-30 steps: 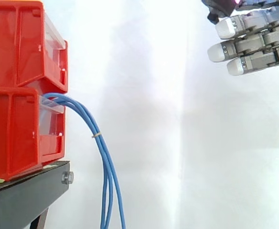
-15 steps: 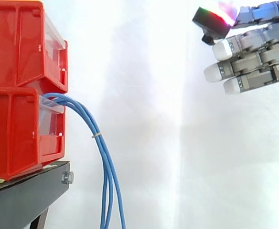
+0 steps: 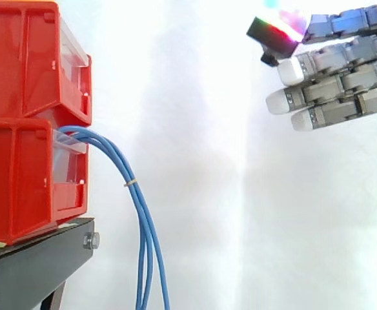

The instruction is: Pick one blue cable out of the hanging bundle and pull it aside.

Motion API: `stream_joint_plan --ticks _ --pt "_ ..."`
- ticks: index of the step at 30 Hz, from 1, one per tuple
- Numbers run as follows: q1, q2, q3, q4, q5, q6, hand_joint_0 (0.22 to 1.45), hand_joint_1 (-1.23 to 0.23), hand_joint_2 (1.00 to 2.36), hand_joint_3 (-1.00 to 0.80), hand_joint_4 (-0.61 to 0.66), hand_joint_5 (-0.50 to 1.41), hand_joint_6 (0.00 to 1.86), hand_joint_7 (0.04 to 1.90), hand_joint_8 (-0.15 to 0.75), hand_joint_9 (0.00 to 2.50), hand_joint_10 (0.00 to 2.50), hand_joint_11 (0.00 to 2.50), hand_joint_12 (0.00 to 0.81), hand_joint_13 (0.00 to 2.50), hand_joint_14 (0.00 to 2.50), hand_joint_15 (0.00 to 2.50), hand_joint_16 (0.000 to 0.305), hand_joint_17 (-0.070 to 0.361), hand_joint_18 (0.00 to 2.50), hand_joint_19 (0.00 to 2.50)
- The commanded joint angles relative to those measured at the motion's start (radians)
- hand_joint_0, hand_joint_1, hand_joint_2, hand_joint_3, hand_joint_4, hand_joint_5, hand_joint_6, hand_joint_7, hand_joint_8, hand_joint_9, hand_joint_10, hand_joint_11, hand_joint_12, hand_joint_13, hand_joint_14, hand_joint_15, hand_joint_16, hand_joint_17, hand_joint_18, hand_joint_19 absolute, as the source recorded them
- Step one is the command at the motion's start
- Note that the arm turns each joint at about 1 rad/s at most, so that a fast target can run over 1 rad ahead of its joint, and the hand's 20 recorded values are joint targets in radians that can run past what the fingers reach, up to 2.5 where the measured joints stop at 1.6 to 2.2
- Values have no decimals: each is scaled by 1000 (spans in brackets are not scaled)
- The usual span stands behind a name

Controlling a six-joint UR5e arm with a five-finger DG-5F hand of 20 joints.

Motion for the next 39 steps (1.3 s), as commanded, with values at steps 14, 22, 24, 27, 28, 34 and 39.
stream_joint_plan --ticks 14,22,24,27,28,34,39 --pt "16 0 -82 91 8 -19 528 -564 1004 -451 141 -220 502 746 236 562 3 105 289 270 0 0 34 76 33 0" --pt "21 -8 -83 100 14 -23 528 -564 1004 -448 139 -219 502 746 234 564 3 114 288 275 0 0 34 76 32 0" --pt "21 -23 -83 97 22 -25 529 -565 1004 -450 142 -219 502 748 235 564 4 106 288 276 0 0 34 76 33 0" --pt "21 -57 -83 100 20 -22 529 -564 1004 -448 142 -219 502 748 235 564 3 114 288 278 0 0 34 76 34 0" --pt "21 -76 -82 104 22 -20 528 -564 1005 -448 142 -219 502 746 235 564 3 114 288 278 0 0 34 76 33 0" --pt "21 -169 -82 168 69 -11 529 -565 1004 -450 145 -217 502 745 237 571 3 116 289 287 0 0 34 75 35 0" --pt "30 -200 -82 231 135 -16 529 -565 1004 -448 149 -215 502 746 236 578 4 118 289 292 1 0 34 76 40 0"
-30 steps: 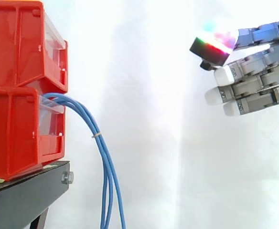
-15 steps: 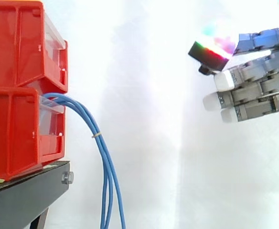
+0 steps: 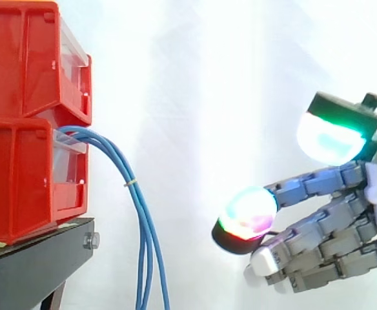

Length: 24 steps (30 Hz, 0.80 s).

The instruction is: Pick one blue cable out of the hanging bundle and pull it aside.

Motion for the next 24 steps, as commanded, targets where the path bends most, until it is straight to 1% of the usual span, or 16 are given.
stream_joint_plan --ticks 1,2,5,8,9,11,12,13,14,16,18,19,20,21,22,24 --pt "5 -23 -1 42 46 -1 530 -564 1004 -449 148 -215 502 746 236 578 3 119 289 293 1 0 34 75 42 0" --pt "8 -33 0 55 60 -8 530 -564 1004 -449 149 -214 502 744 236 579 4 118 289 295 0 0 33 75 42 0" --pt "11 -37 -1 65 77 -14 529 -564 1005 -447 151 -214 502 747 236 579 4 119 291 302 0 0 33 75 45 0" --pt "12 -62 0 78 104 -17 531 -563 1004 -449 154 -212 502 747 237 584 3 121 292 309 0 0 33 75 49 0" --pt "12 -74 -1 84 120 -17 530 -563 1005 -448 154 -211 502 747 236 584 4 120 292 310 0 6 33 75 49 0" --pt "12 -88 0 95 132 -14 530 -564 1004 -447 155 -211 502 744 237 585 3 121 294 316 0 6 33 75 50 0" --pt "9 -91 -1 108 143 -14 531 -565 1004 -448 156 -210 502 747 236 587 3 124 294 316 2 6 33 75 52 0" --pt "9 -91 -1 108 143 -14 530 -564 1004 -448 157 -210 502 744 237 588 4 127 294 320 0 8 33 75 52 0" --pt "9 -99 0 122 155 -14 531 -565 1004 -449 158 -210 502 744 238 590 4 135 294 321 0 1 33 75 53 0" --pt "3 -100 -1 158 187 -15 530 -565 1004 -449 159 -209 502 744 238 590 4 122 295 322 0 8 33 75 55 0" --pt "-3 -100 -1 179 207 -14 530 -565 1004 -448 160 -208 502 744 237 591 3 128 295 324 0 12 33 75 56 0" --pt "-3 -100 0 184 212 -14 530 -565 1005 -450 161 -208 502 741 238 594 3 129 295 324 0 13 33 75 56 0" --pt "-8 -100 0 190 218 -12 530 -565 1005 -449 163 -207 502 742 238 597 4 122 295 324 0 9 33 75 56 0" --pt "-8 -100 0 190 218 -12 531 -566 1005 -451 160 -206 502 746 238 596 4 129 294 324 0 9 33 75 57 0" --pt "-12 -100 -1 196 223 -15 531 -566 1004 -451 165 -206 502 744 239 596 4 129 294 324 0 12 33 74 57 0" --pt "-15 -103 0 207 223 -18 531 -566 1004 -452 165 -206 502 747 237 602 4 137 295 327 1 9 33 75 59 0"
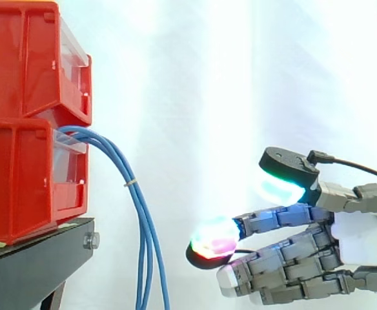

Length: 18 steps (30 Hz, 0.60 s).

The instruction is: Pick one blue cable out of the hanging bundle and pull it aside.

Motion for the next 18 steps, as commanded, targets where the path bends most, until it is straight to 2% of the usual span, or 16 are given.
stream_joint_plan --ticks 1,3,6,12,18 --pt "-6 -14 0 18 7 -7 531 -567 1004 -449 166 -205 502 743 238 603 4 132 296 329 0 10 33 75 59 0" --pt "-6 -14 0 25 4 -10 531 -566 1004 -451 167 -205 502 745 238 602 4 132 296 331 0 14 33 75 60 0" --pt "-6 -45 2 87 8 -39 530 -566 1004 -449 170 -204 502 745 238 603 4 137 295 332 0 18 33 75 61 0" --pt "-6 -60 4 164 7 -66 530 -566 1004 -448 179 -200 502 750 239 604 6 132 296 338 0 16 33 75 61 0" --pt "-2 -62 4 195 -4 -132 530 -566 1004 -450 185 -196 502 757 238 610 4 133 297 344 0 21 33 75 64 0"
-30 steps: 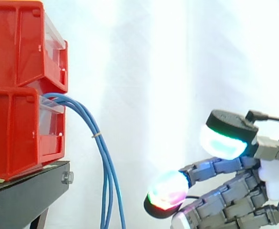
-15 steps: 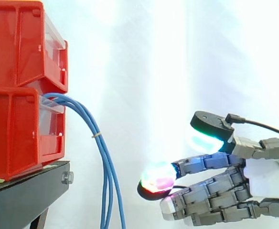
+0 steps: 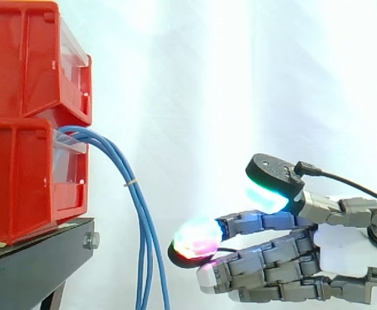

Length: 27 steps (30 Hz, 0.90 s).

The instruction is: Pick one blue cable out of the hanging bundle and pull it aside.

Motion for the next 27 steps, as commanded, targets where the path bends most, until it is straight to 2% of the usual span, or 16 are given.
stream_joint_plan --ticks 1,4,6,8,12,18,20,21,23,24,27 --pt "-3 -63 40 24 -23 -25 530 -566 1005 -452 188 -194 502 757 239 611 4 140 296 346 0 25 33 74 66 0" --pt "-7 -112 99 13 -41 26 531 -566 1004 -453 191 -193 502 760 239 613 4 129 296 348 2 26 33 74 68 0" --pt "-7 -115 120 7 -41 38 530 -566 1005 -452 191 -193 502 760 239 613 4 129 296 351 0 30 33 74 71 0" --pt "-1 -115 138 -7 -38 17 530 -566 1004 -450 193 -192 502 760 239 615 4 127 297 357 0 28 33 74 70 0" --pt "-1 -115 138 -5 -37 -14 530 -565 1004 -452 197 -190 502 762 238 617 6 130 298 363 0 36 33 75 75 0" --pt "-3 -115 138 9 -41 -17 529 -566 1005 -453 199 -188 502 770 239 620 4 132 301 378 2 42 33 75 92 3" --pt "2 -118 138 18 -44 -32 529 -567 1004 -452 198 -187 502 771 239 621 4 133 300 383 2 51 33 75 93 8" --pt "6 -138 141 25 -49 -43 529 -567 1005 -453 201 -186 502 778 239 622 4 133 301 385 2 51 33 75 98 14" --pt "8 -149 145 39 -57 -43 529 -567 1004 -454 202 -186 502 782 239 622 4 138 301 386 1 48 33 75 100 9" --pt "9 -171 155 68 -64 -37 530 -567 1003 -455 200 -185 502 787 238 621 4 137 301 384 3 54 33 75 102 14" --pt "12 -171 158 104 -83 -28 529 -567 1005 -454 205 -183 502 805 239 621 4 138 302 389 1 52 34 75 107 14"
